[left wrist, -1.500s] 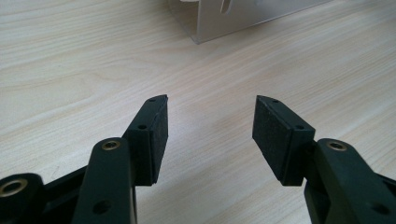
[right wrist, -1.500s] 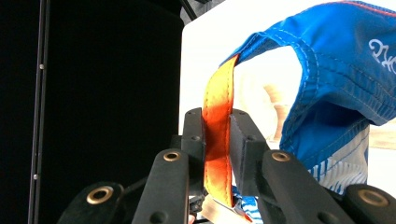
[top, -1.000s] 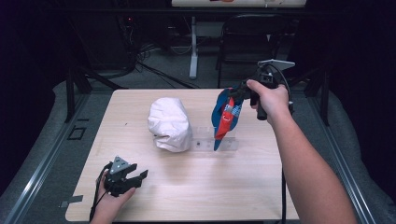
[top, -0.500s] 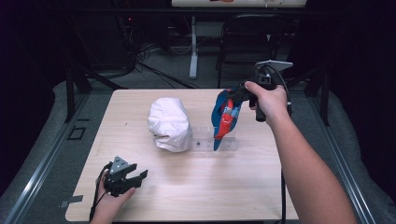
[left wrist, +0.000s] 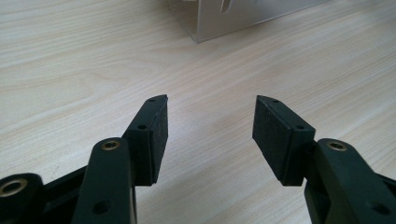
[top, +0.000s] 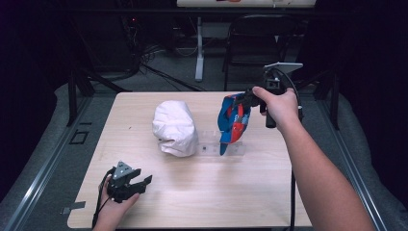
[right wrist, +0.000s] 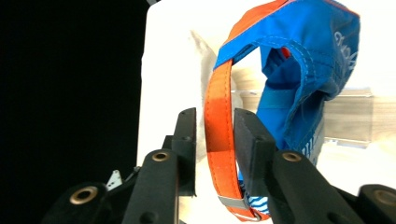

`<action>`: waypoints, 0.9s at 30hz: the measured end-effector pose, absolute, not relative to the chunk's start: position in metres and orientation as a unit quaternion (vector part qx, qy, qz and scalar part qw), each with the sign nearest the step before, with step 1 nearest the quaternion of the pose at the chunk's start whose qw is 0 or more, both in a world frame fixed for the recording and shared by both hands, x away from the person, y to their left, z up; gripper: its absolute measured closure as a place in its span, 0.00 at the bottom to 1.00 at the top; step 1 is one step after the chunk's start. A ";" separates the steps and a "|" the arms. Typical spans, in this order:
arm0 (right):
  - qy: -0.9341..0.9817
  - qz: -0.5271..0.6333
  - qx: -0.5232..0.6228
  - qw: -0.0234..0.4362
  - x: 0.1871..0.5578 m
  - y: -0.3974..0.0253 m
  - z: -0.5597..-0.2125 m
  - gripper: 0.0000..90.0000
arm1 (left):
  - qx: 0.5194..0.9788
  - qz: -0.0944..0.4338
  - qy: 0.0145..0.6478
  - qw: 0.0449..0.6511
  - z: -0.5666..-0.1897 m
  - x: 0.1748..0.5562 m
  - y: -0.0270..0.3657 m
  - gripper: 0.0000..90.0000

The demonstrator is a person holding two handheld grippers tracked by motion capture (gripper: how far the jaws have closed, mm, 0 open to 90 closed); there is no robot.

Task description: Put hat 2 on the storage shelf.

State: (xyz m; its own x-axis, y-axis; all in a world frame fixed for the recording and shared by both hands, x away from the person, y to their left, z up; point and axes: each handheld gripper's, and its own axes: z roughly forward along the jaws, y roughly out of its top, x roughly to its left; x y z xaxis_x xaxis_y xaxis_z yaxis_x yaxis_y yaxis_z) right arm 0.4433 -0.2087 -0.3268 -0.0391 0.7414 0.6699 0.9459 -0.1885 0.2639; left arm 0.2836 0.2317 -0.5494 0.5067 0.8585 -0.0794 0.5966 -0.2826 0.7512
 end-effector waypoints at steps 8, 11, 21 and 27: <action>-0.650 -0.323 -0.682 0.089 0.436 -0.210 -0.323 0.76 | 0.780 0.173 0.467 0.378 -0.550 0.284 0.232 0.51; -0.656 -0.314 -0.682 0.075 0.429 -0.212 -0.321 0.75 | 0.780 0.174 0.467 0.378 -0.549 0.284 0.232 0.51; -0.675 -0.292 -0.675 0.059 0.406 -0.222 -0.326 0.75 | 0.780 0.175 0.467 0.378 -0.549 0.283 0.233 0.51; -0.682 -0.295 -0.666 0.062 0.384 -0.230 -0.337 0.74 | 0.778 0.178 0.469 0.378 -0.550 0.283 0.232 0.51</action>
State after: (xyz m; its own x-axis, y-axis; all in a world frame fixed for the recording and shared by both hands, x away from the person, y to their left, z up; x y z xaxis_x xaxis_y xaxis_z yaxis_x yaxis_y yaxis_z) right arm 0.3843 -0.2296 -0.3366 -0.1051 0.8722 0.4777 0.9452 -0.0618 0.3207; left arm 0.2834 0.2318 -0.5500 0.4965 0.8644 -0.0789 0.5957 -0.2733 0.7553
